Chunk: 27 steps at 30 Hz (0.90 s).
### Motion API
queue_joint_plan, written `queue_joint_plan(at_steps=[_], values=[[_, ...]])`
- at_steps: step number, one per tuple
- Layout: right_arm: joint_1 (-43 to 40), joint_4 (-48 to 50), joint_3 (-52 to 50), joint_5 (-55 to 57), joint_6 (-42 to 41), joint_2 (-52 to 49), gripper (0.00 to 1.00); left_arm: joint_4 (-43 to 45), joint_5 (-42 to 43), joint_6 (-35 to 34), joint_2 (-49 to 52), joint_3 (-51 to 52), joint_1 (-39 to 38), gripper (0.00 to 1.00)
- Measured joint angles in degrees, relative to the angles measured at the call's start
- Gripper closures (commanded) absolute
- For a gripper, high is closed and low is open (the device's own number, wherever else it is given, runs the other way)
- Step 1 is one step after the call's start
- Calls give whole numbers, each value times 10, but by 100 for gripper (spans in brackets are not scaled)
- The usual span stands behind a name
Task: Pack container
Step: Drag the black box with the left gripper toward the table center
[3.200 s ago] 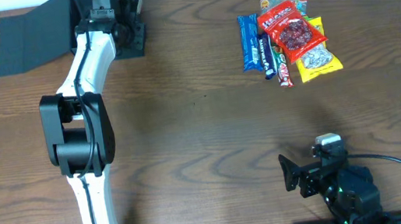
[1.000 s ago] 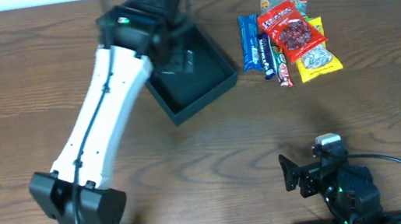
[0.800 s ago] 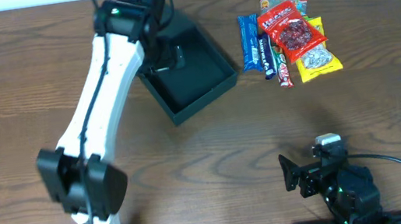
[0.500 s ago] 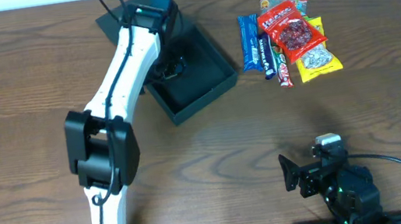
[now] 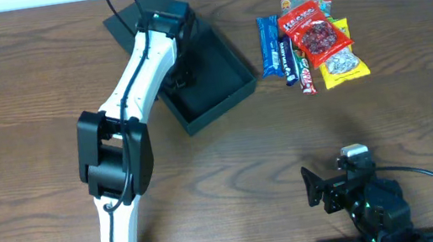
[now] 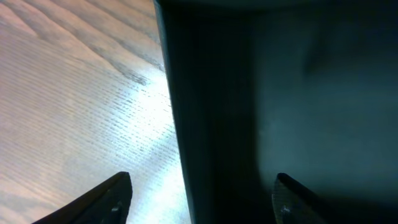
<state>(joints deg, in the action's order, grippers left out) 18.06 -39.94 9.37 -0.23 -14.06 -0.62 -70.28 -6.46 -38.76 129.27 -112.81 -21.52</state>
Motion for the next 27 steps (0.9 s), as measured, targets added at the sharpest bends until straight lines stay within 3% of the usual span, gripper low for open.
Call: queue_joint_plan(at_steps=[6, 8, 9, 10, 11, 13, 17, 27], values=[[0, 0, 0, 0, 0, 0, 1, 38, 3, 0, 3, 48, 0, 35], [0, 0, 0, 0, 0, 0, 1, 45, 5, -1, 3, 48, 0, 44], [0, 0, 0, 0, 0, 0, 1, 47, 7, 2, 3, 48, 0, 51], [0, 0, 0, 0, 0, 0, 1, 47, 9, 7, 3, 48, 0, 65], [0, 0, 0, 0, 0, 0, 1, 47, 10, 5, 3, 48, 0, 70], [0, 0, 0, 0, 0, 0, 1, 46, 12, 10, 3, 48, 0, 75], [0, 0, 0, 0, 0, 0, 1, 37, 8, 16, 3, 48, 0, 93], [0, 0, 0, 0, 0, 0, 1, 0, -35, 77, 3, 48, 4, 94]])
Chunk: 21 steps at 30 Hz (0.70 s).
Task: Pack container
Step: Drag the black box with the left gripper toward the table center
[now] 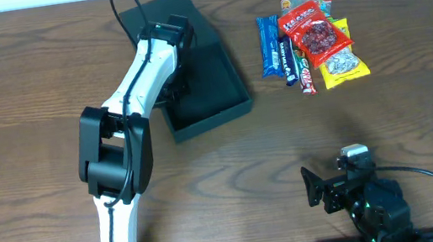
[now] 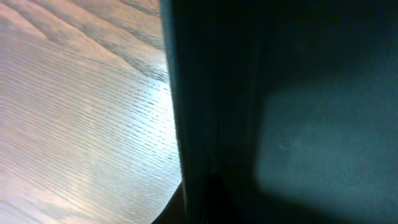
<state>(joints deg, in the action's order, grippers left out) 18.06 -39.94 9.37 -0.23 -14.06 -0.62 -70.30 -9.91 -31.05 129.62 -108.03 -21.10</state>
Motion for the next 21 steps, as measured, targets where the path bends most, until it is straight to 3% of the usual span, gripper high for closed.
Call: queue_joint_plan(at_steps=[19, 20, 21], values=[[0, 0, 0, 0, 0, 0, 1, 2, -23, 141, 0, 0, 1, 94], [0, 0, 0, 0, 0, 0, 1, 2, -23, 144, 0, 0, 1, 91], [0, 0, 0, 0, 0, 0, 1, 3, -22, 147, 0, 0, 1, 43]])
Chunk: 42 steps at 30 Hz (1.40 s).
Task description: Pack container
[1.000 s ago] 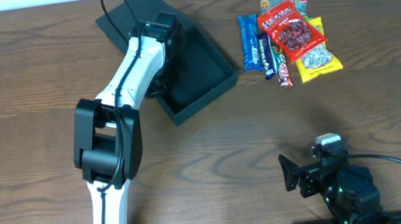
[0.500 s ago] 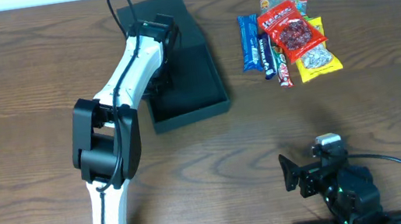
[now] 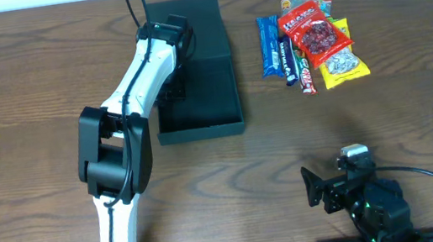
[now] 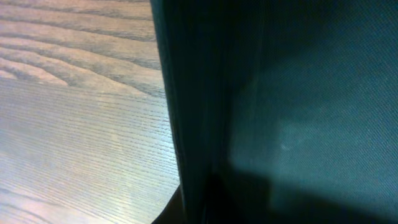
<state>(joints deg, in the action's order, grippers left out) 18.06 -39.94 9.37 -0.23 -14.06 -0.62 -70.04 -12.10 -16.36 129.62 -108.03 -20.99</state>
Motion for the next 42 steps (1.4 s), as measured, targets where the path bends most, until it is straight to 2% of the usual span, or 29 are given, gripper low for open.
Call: queue_joint_plan(at_steps=[1, 10, 15, 18, 21, 26, 31, 32, 34, 37, 39, 42], values=[[0, 0, 0, 0, 0, 0, 1, -1, 2, 6, 0, 0, 0, 2], [0, 0, 0, 0, 0, 0, 1, -11, 95, 16, -19, 0, -1, 5], [0, 0, 0, 0, 0, 0, 1, 8, 99, 16, -192, 0, -1, 5], [0, 0, 0, 0, 0, 0, 1, -9, 75, 16, -313, -12, -1, 5], [0, 0, 0, 0, 0, 0, 1, -19, 59, 18, -388, -12, -1, 5], [0, 0, 0, 0, 0, 0, 1, -10, 54, 29, -403, 30, -1, 5], [0, 9, 0, -2, -5, 0, 1, 73, 61, 42, -388, 161, -1, 0], [0, 18, 0, -7, -15, 0, 1, 98, 65, 44, -386, 189, 0, 5], [0, 35, -1, -31, -51, 0, 1, 135, 82, 46, -385, 233, 6, 7], [0, 49, -1, -114, -165, 0, 1, 194, 117, 49, -385, 291, 33, 15], [0, 55, -1, -158, -242, 0, 1, 225, 135, 57, -385, 326, 54, 24], [0, 85, -2, -183, -305, 0, 1, 257, 150, 61, -384, 367, 70, 32]])
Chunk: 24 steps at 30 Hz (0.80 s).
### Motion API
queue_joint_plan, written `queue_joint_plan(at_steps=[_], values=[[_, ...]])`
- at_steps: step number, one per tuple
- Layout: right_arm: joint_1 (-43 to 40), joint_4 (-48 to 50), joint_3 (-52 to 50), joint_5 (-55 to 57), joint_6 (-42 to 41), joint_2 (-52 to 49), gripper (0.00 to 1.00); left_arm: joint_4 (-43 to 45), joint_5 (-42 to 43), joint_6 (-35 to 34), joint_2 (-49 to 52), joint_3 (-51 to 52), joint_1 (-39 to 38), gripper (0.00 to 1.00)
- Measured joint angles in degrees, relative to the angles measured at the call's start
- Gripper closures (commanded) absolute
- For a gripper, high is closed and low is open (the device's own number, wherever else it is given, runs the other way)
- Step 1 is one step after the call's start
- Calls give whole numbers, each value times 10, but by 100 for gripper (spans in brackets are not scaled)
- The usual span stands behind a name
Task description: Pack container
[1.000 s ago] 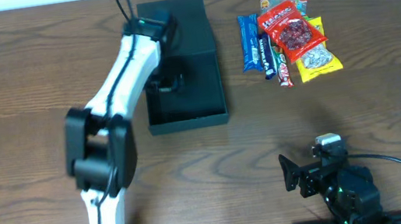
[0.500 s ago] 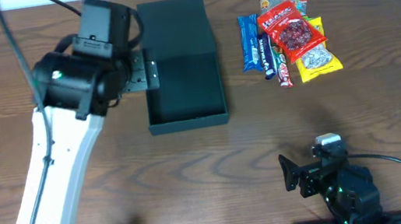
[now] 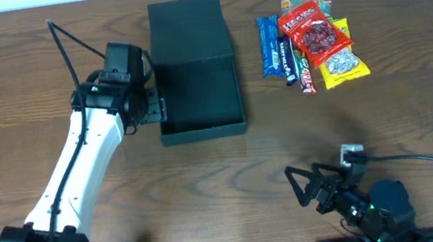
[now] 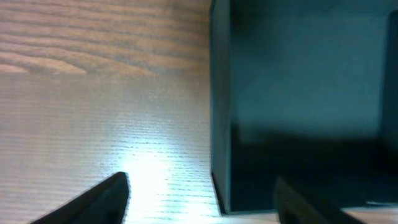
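Observation:
The black open container (image 3: 194, 66) sits square to the table edges, empty; its dark inside (image 4: 305, 93) fills the right of the left wrist view. My left gripper (image 3: 156, 110) is at the container's left wall near the front corner. It stands open (image 4: 202, 200), one finger over bare wood and the other over the container's dark side. The snacks lie to the right: a Haribo bag, a red bag (image 3: 317, 36), a blue bar (image 3: 270, 45) and a yellow packet (image 3: 344, 66). My right gripper (image 3: 309, 187) rests open near the front edge.
Two dark bars (image 3: 300, 71) lie between the blue bar and the yellow packet. The wooden table (image 3: 385, 114) stretches between the snacks and the right arm's base (image 3: 377, 209). A black cable loops by the right arm.
My left gripper has let go of the container's left wall and stands open, with the arm swung out to the container's left. The container has barely moved. The right gripper shifted slightly left.
The container lay slanted with my left gripper open astride its left wall. Then the gripper was shut on that wall and the container stood less slanted, then square to the table. Now it is released in that place.

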<state>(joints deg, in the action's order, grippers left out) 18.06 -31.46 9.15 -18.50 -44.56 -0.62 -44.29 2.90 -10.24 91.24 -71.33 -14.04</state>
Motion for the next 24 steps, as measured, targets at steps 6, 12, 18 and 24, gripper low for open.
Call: queue_joint_plan(at_steps=[6, 12, 18, 24], values=[[-2, 130, -1, 13, -18, -28, 1, 72, 63, 2, 21, 41, 2, 29], [-19, 275, -2, 12, -20, -209, 27, 90, 135, -2, 32, 43, 37, 47], [-43, 375, 67, -15, 14, -477, 57, 101, 208, -7, 32, 43, 115, 84], [-50, 319, 299, -51, 103, -768, 59, 118, 226, -17, 35, 42, 172, 94]])
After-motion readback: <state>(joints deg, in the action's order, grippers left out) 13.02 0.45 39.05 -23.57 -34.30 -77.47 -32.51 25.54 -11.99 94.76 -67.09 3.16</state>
